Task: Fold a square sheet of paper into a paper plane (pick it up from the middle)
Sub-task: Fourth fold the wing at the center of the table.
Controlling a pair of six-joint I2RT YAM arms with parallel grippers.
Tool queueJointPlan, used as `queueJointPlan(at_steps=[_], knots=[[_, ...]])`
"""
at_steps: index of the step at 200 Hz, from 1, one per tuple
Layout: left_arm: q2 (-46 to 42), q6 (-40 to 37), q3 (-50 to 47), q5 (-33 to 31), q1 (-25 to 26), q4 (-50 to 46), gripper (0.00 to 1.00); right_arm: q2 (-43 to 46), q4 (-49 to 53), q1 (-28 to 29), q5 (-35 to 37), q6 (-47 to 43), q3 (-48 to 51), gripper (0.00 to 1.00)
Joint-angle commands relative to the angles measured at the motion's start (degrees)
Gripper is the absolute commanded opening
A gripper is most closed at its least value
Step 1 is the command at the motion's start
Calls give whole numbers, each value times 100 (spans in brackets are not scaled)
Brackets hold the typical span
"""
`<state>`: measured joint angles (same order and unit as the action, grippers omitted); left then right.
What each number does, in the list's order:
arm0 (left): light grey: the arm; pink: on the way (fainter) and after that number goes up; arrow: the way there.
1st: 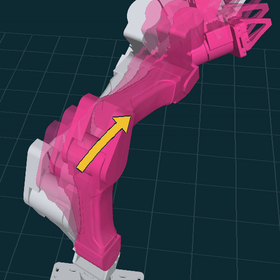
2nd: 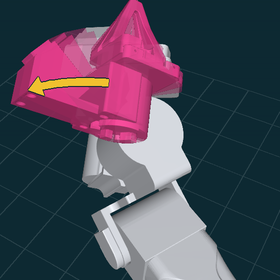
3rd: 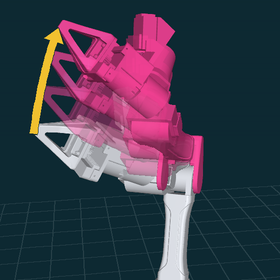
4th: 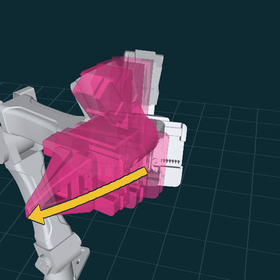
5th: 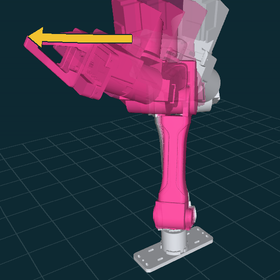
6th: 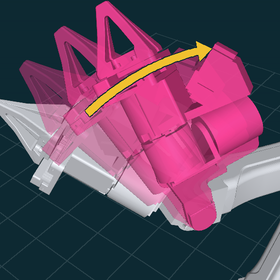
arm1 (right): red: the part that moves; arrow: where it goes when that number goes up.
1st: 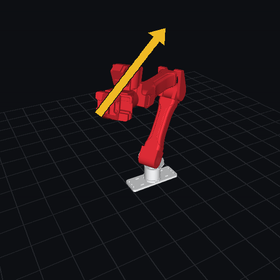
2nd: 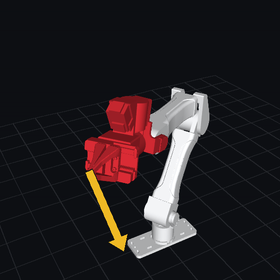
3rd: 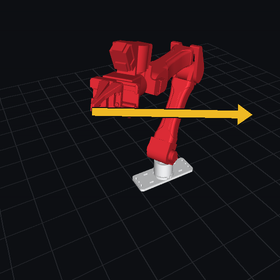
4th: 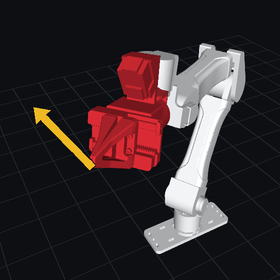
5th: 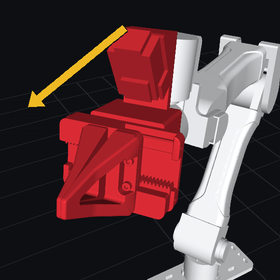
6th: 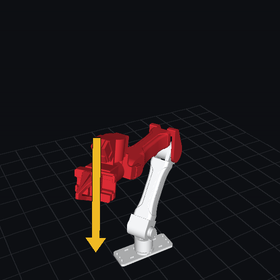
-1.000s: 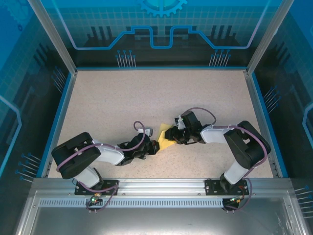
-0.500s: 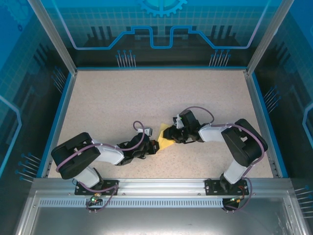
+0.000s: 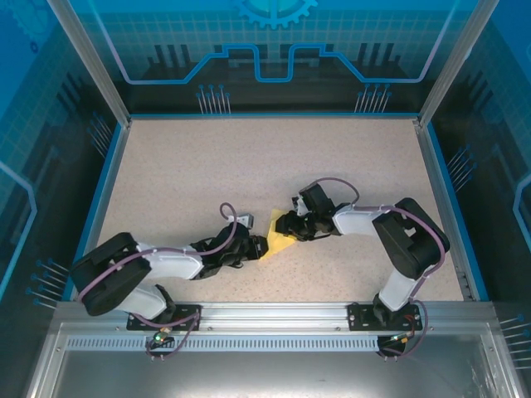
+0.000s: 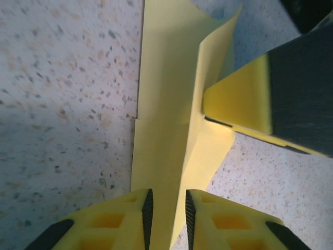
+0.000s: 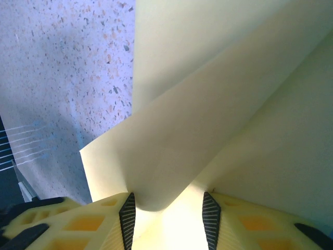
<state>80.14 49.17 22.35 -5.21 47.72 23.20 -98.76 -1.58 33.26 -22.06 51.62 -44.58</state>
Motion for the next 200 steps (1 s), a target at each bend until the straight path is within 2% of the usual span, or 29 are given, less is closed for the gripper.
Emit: queueJointPlan(at_steps=[1, 48, 109, 145, 200], knots=[[-439, -115, 33, -217, -103, -648, 30, -295, 865, 45, 641, 40, -88, 42], [-686, -262, 59, 308, -167, -350, 28, -465, 1198, 112, 790, 30, -270, 41], [168, -114, 613, 1005, -305, -15, 19, -623, 1577, 164, 951, -6, -407, 40], [647, 54, 814, 946, -375, -189, 9, -649, 1660, 164, 960, -11, -437, 40], [975, 75, 946, 944, -428, -372, 5, -653, 1712, 164, 958, -15, -467, 40]])
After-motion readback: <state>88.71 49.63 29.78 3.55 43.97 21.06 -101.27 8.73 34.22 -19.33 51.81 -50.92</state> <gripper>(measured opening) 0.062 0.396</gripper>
